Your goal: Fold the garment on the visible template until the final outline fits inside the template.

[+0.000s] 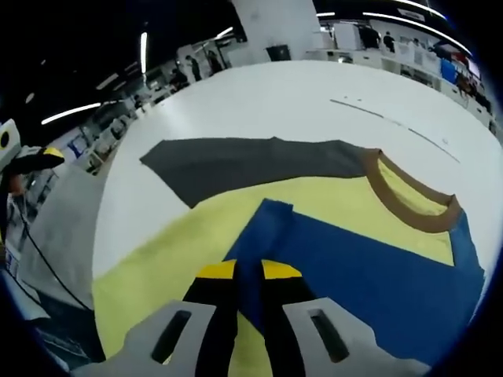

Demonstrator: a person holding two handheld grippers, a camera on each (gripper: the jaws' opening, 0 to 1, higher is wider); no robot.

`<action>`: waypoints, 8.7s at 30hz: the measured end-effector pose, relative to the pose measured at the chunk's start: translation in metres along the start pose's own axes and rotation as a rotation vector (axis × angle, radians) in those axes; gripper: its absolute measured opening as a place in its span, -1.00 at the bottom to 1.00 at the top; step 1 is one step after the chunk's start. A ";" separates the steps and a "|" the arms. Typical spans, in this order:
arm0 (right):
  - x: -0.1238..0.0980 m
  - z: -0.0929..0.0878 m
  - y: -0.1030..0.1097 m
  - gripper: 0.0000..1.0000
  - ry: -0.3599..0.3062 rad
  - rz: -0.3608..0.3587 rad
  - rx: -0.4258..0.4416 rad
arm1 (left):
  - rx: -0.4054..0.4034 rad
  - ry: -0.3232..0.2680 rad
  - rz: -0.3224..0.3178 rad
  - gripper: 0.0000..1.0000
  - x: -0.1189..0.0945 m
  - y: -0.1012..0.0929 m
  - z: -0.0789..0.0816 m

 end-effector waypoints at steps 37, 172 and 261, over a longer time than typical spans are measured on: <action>-0.029 0.013 0.035 0.26 -0.102 0.050 -0.103 | 0.005 0.003 0.001 0.92 0.000 -0.001 0.000; -0.224 -0.096 0.062 1.00 -0.382 -0.318 -0.049 | 0.116 0.035 0.040 0.97 0.006 0.005 0.022; -0.257 -0.122 0.071 1.00 -0.298 -0.400 -0.014 | -0.220 0.154 0.255 0.64 0.035 0.178 -0.073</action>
Point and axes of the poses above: the point that each gripper's makers call its tool centre point, and the gripper's own axes: x roughly forward along the fingers, y roughly to its left, z roughly out of its top, the point moved 10 cm from there along -x, roughly backward along the fingers, and after that the axes turned 13 degrees about x, right-handed, at the moved point
